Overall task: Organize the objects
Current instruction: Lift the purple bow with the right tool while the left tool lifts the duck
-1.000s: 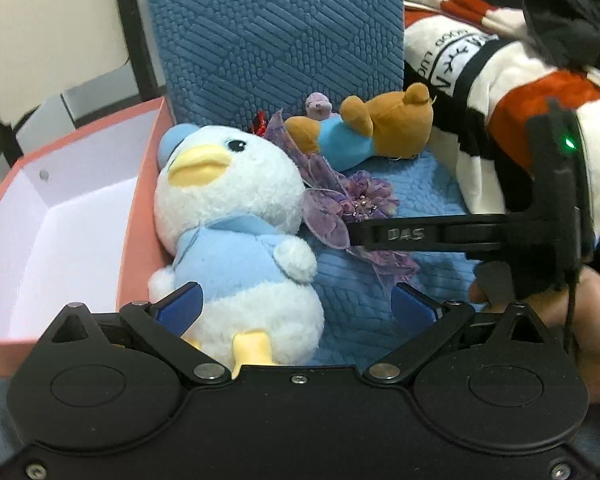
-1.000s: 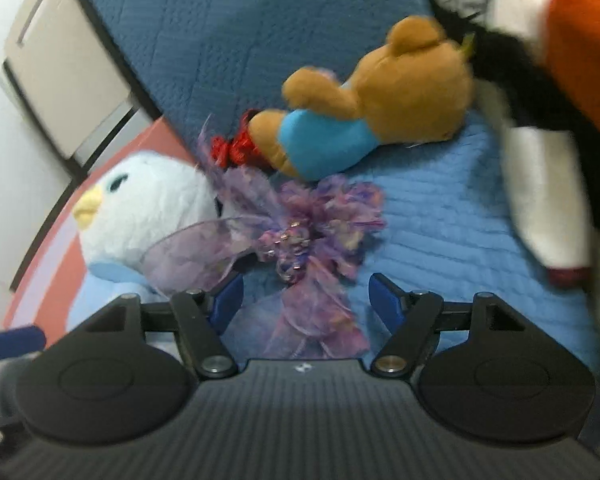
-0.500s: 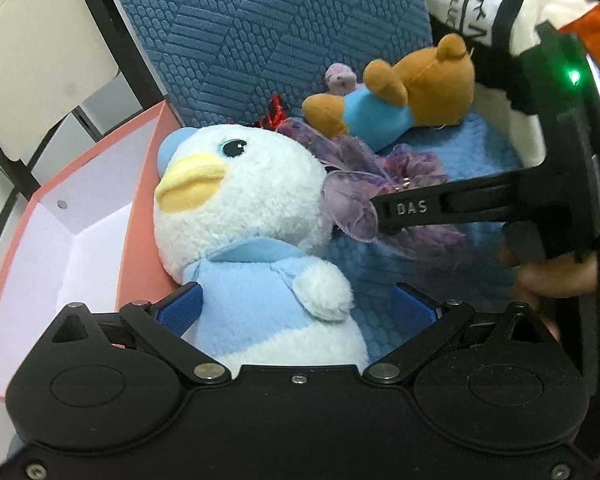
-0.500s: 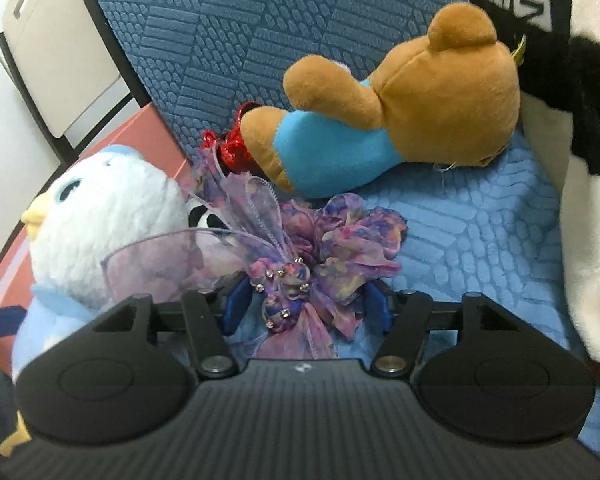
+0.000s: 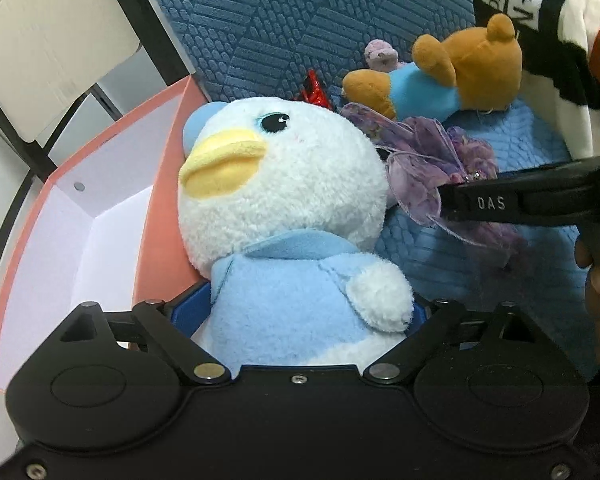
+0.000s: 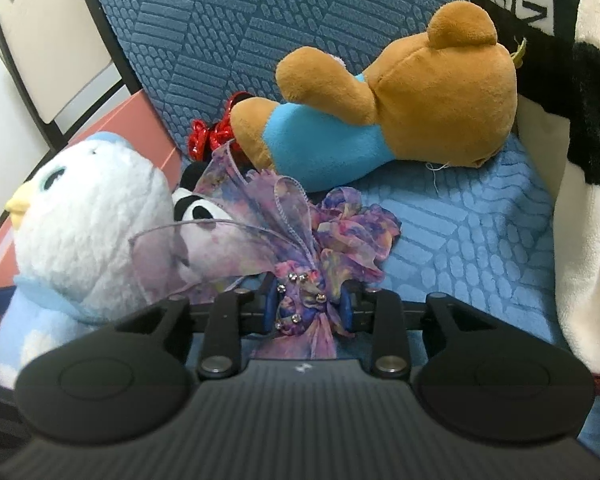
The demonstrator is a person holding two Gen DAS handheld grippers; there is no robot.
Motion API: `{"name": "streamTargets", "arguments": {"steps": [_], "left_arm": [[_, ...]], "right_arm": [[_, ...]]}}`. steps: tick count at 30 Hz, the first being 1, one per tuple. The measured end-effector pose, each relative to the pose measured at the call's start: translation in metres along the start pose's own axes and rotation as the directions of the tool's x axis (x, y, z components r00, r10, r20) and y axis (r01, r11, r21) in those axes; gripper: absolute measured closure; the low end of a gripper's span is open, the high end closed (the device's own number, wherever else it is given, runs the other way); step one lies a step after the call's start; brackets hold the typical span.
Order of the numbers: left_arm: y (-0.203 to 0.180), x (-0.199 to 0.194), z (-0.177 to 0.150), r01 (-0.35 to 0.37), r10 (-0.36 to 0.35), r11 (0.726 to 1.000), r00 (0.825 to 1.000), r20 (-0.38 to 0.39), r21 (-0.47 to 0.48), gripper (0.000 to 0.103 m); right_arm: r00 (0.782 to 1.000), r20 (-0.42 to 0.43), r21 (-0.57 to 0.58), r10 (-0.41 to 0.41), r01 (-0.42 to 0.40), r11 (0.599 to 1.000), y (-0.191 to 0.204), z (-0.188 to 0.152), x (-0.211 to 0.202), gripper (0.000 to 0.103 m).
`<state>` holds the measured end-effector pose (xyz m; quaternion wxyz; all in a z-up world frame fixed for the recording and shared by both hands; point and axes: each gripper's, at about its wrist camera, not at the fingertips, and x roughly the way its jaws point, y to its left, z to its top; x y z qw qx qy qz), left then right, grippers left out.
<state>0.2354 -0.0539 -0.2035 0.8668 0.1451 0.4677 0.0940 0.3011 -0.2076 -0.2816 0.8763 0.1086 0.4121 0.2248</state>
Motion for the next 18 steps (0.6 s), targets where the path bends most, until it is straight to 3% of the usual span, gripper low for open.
{"name": "streamTargets", "arguments": {"steps": [6,12,18], "left_arm": [[-0.002,-0.008,-0.003,0.007,-0.007,1.0,1.0,0.024,-0.011,0.021],[0.011,-0.019,-0.008,0.087,-0.084,0.991,0.996,0.031,-0.102,0.024],[0.017,-0.032,-0.015,0.166,-0.164,0.971,0.986,0.028,-0.173,0.025]], "right_arm": [[1.0,-0.003,-0.001,-0.023,0.023,1.0,0.005,-0.003,-0.009,0.072],[0.997,-0.008,-0.021,-0.071,0.071,0.997,0.008,-0.01,-0.03,0.072],[0.993,-0.027,0.049,-0.115,0.117,0.992,0.004,-0.018,-0.053,0.072]]}}
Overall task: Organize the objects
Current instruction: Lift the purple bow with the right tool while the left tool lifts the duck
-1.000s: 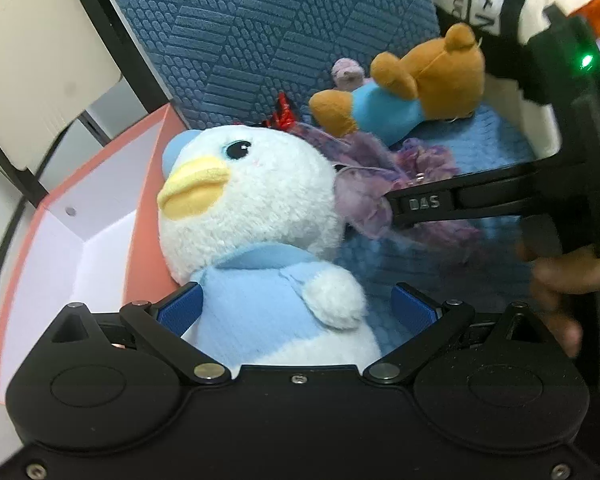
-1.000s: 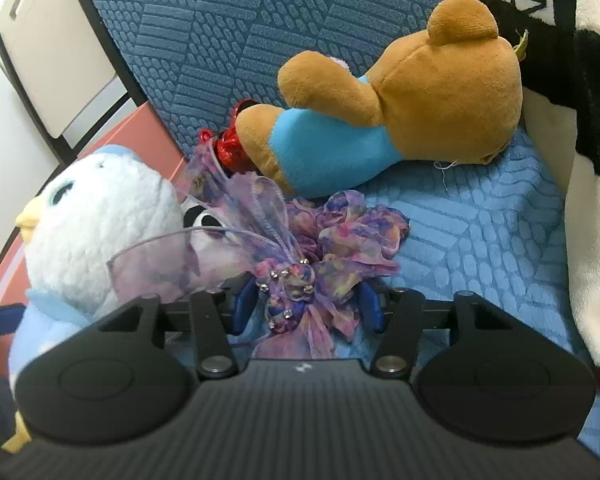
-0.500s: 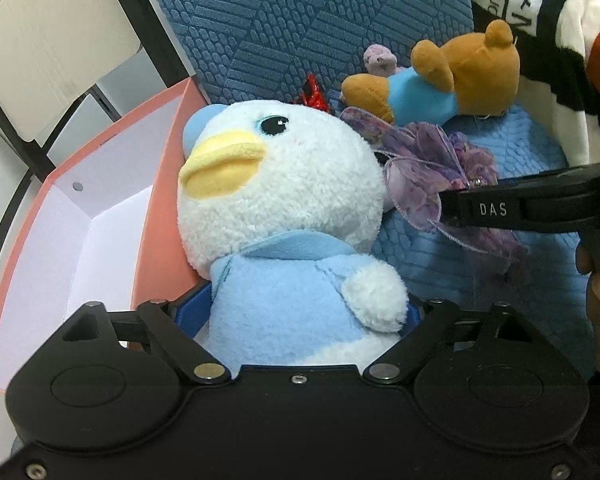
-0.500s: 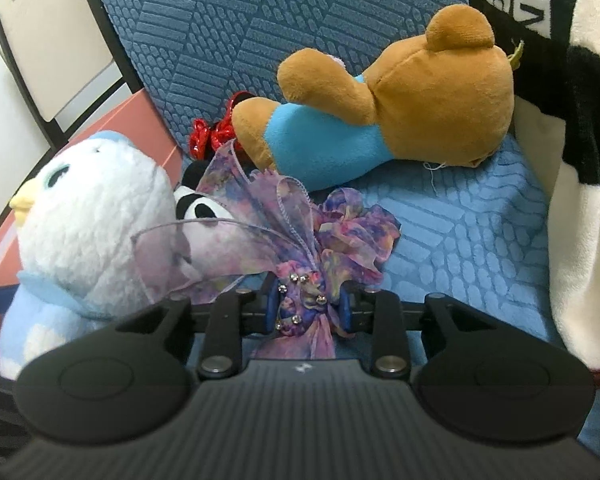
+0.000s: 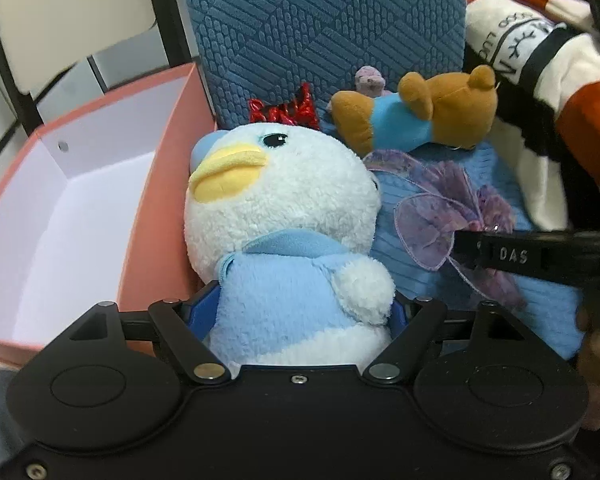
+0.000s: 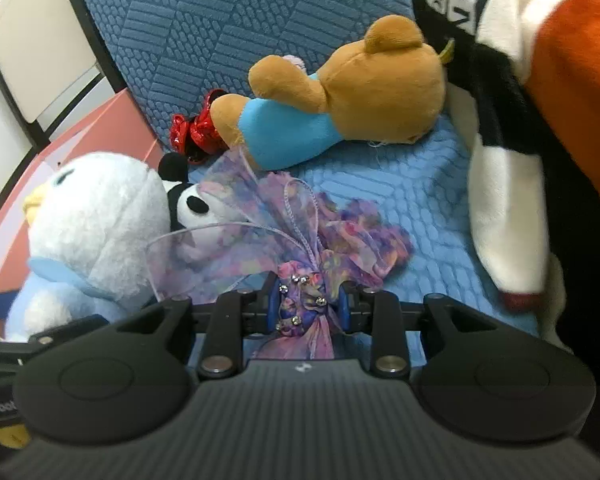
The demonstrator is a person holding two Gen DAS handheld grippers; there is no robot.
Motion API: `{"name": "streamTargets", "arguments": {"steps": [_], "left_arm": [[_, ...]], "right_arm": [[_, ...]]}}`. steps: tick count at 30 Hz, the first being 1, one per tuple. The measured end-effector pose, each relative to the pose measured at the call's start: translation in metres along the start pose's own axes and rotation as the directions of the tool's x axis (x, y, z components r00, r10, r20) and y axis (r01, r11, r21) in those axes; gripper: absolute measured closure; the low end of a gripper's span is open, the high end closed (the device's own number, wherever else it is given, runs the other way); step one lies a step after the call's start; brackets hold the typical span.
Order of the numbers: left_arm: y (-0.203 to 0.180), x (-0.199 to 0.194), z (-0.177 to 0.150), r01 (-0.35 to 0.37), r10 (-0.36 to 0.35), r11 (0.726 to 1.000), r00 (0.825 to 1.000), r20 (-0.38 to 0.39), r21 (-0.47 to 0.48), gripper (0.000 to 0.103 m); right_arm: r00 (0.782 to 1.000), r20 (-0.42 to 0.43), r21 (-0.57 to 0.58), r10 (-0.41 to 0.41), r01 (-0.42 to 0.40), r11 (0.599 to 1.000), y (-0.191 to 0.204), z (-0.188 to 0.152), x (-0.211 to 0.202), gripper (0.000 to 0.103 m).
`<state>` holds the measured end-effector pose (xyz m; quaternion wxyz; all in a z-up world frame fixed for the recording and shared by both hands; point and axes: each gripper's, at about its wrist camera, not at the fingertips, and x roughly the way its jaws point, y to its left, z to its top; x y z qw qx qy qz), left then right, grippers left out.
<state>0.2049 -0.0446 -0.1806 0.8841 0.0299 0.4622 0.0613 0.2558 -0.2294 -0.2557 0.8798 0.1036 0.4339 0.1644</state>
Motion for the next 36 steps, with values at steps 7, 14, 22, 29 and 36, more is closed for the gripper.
{"name": "streamTargets", "arguments": {"steps": [7,14,22,29,36], "left_arm": [[0.001,-0.012,-0.015,0.072,-0.073,0.997,0.997,-0.037,-0.032,0.025],[0.001,-0.005,-0.018,0.076,-0.078,0.997,0.995,-0.056,-0.031,0.018],[-0.001,0.006,-0.018,0.059,-0.06,0.998,0.995,-0.082,-0.007,0.012],[0.003,0.012,-0.02,0.081,-0.084,0.996,0.993,-0.085,-0.031,0.013],[0.01,0.002,-0.02,0.096,-0.1,0.993,0.993,-0.062,-0.065,0.022]], "right_arm": [[0.997,0.013,0.032,-0.071,0.07,0.997,0.011,-0.018,-0.03,0.072],[0.995,-0.033,0.08,-0.097,0.099,0.992,0.009,-0.036,-0.028,0.072],[0.992,-0.07,0.073,-0.108,0.113,0.991,0.01,-0.035,-0.018,0.072],[0.99,-0.067,0.031,-0.124,0.127,0.991,0.016,-0.035,-0.017,0.072],[0.99,-0.07,0.014,-0.122,0.123,0.992,0.023,-0.033,-0.02,0.072]]}}
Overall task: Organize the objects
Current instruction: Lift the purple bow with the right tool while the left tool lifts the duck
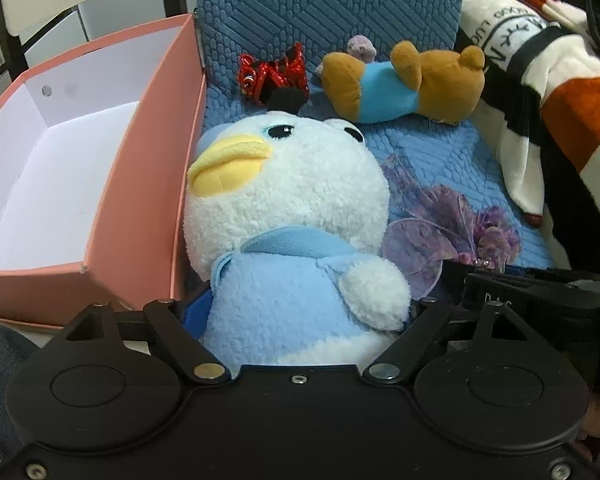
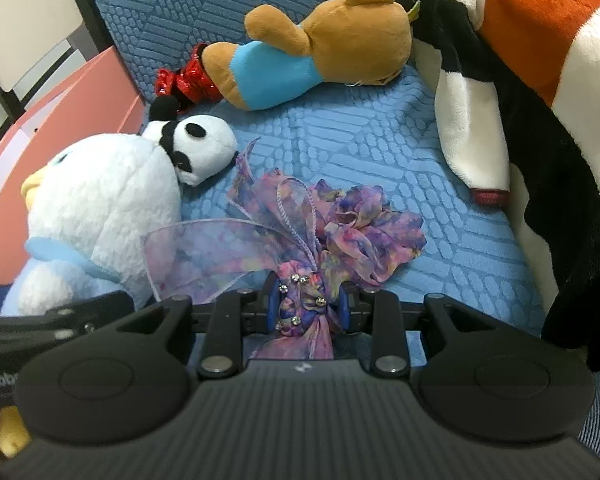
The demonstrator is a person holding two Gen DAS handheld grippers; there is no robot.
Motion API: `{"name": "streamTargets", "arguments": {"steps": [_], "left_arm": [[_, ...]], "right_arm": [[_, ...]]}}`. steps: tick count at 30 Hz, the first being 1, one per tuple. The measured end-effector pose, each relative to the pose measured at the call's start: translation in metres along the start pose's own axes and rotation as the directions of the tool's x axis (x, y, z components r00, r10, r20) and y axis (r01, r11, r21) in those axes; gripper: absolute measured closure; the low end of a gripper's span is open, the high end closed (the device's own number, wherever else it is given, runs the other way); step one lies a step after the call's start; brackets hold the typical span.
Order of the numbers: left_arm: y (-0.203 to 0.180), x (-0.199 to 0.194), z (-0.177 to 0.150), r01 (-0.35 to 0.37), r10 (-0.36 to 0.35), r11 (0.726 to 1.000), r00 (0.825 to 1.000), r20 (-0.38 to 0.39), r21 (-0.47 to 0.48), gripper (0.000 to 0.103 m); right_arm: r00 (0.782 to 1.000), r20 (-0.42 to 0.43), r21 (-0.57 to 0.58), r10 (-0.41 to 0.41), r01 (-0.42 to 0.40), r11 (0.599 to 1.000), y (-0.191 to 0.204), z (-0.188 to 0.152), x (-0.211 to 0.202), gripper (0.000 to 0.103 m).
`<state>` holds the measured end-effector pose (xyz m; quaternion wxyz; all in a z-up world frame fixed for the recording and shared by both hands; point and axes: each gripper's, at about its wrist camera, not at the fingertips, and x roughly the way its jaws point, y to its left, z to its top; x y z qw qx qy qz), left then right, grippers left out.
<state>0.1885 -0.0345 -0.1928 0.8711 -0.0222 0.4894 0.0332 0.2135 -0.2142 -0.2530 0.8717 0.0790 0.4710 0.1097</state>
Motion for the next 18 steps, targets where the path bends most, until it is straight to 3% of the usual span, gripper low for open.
{"name": "streamTargets", "arguments": {"steps": [12,18], "left_arm": [[0.015,-0.038,0.009,0.085,-0.083,0.995,0.996,0.045,-0.045,0.026],[0.025,-0.059,0.019,0.132,-0.127,0.989,0.989,0.074,-0.07,0.026]], "right_arm": [[0.999,0.005,0.048,0.037,-0.038,0.998,0.008,0.0,-0.035,0.072],[0.998,0.062,0.022,0.01,-0.011,1.0,0.011,0.013,-0.068,0.072]]}}
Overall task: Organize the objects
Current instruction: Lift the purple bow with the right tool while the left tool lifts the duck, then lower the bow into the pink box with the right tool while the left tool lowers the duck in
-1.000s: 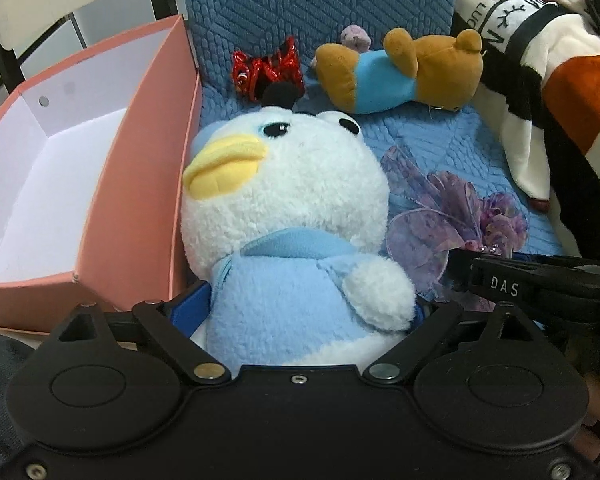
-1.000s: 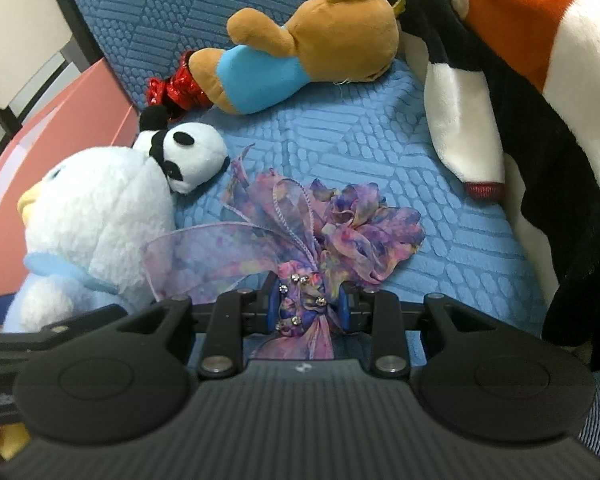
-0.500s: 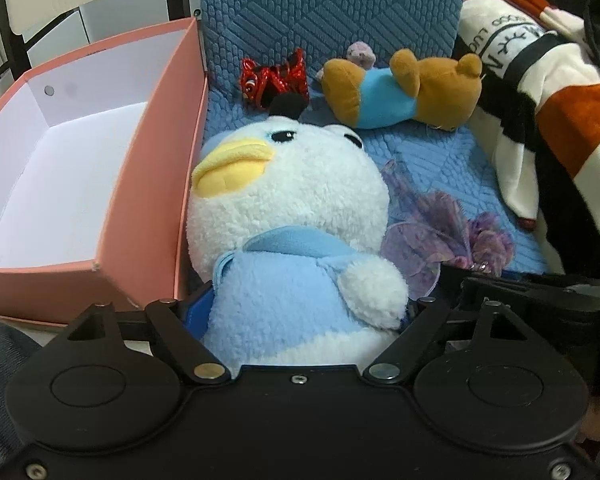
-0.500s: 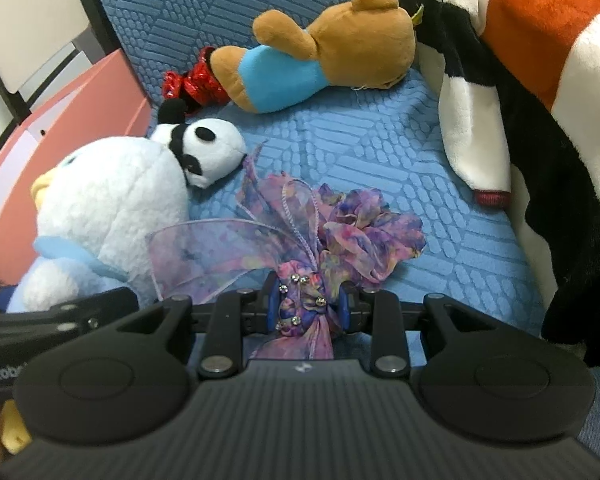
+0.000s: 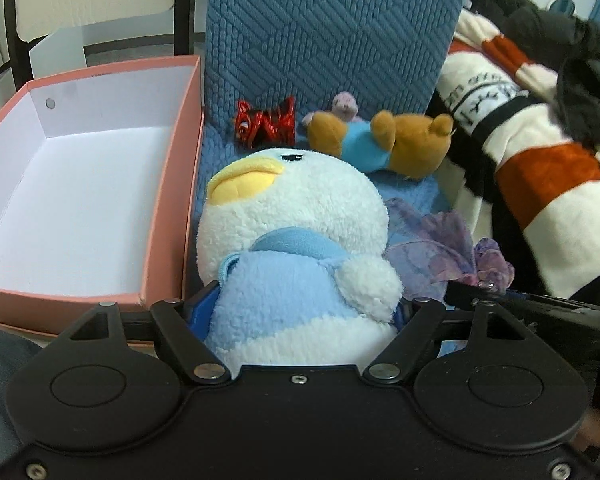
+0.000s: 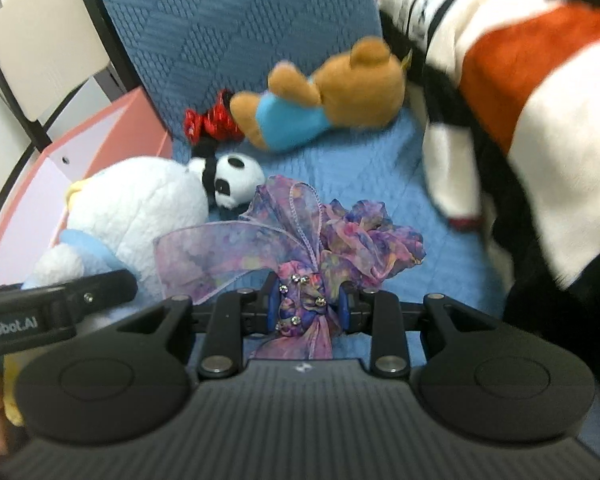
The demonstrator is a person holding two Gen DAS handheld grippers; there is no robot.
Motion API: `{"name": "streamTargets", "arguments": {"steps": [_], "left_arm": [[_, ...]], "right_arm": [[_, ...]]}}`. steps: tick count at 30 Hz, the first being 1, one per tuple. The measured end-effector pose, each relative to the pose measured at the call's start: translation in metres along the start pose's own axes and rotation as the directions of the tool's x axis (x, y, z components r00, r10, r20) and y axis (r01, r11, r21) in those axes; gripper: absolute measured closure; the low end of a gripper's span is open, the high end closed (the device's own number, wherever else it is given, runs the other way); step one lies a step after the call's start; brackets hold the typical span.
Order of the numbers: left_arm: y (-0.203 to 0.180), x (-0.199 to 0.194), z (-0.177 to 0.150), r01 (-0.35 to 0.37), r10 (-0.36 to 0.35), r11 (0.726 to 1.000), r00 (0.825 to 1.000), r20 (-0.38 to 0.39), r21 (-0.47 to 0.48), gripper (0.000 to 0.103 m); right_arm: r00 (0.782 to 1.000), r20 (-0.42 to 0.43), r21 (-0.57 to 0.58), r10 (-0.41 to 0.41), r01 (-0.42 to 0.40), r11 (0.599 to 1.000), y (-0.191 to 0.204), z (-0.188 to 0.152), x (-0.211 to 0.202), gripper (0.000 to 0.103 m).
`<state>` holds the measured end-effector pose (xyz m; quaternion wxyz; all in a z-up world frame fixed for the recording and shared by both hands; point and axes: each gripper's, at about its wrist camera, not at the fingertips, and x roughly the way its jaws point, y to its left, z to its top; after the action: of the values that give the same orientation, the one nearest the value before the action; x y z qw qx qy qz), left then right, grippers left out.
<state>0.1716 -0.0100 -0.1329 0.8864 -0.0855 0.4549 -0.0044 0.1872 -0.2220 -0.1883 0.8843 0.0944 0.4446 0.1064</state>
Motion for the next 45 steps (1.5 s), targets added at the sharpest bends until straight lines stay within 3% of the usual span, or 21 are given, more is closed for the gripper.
{"name": "streamTargets", "arguments": {"steps": [19,31,37,45], "left_arm": [[0.028,-0.069,0.069,0.075,-0.074,0.997,0.989,0.125,-0.001,0.027],[0.105,-0.111,0.117,0.03,-0.015,0.998,0.972,0.235,-0.058,0.027],[0.152,-0.129,0.122,0.017,0.015,0.994,0.96,0.279,-0.111,0.027],[0.213,-0.125,0.122,-0.013,0.059,0.986,0.96,0.274,-0.167,0.027]], "right_arm": [[0.994,0.102,-0.014,0.041,-0.04,0.999,0.039,0.062,-0.065,0.072],[0.981,0.158,-0.09,0.116,-0.103,0.991,0.105,0.102,-0.083,0.072],[0.972,0.155,-0.136,0.174,-0.153,0.979,0.146,0.114,-0.079,0.072],[0.966,0.122,-0.185,0.227,-0.203,0.962,0.2,0.115,-0.06,0.072]]}}
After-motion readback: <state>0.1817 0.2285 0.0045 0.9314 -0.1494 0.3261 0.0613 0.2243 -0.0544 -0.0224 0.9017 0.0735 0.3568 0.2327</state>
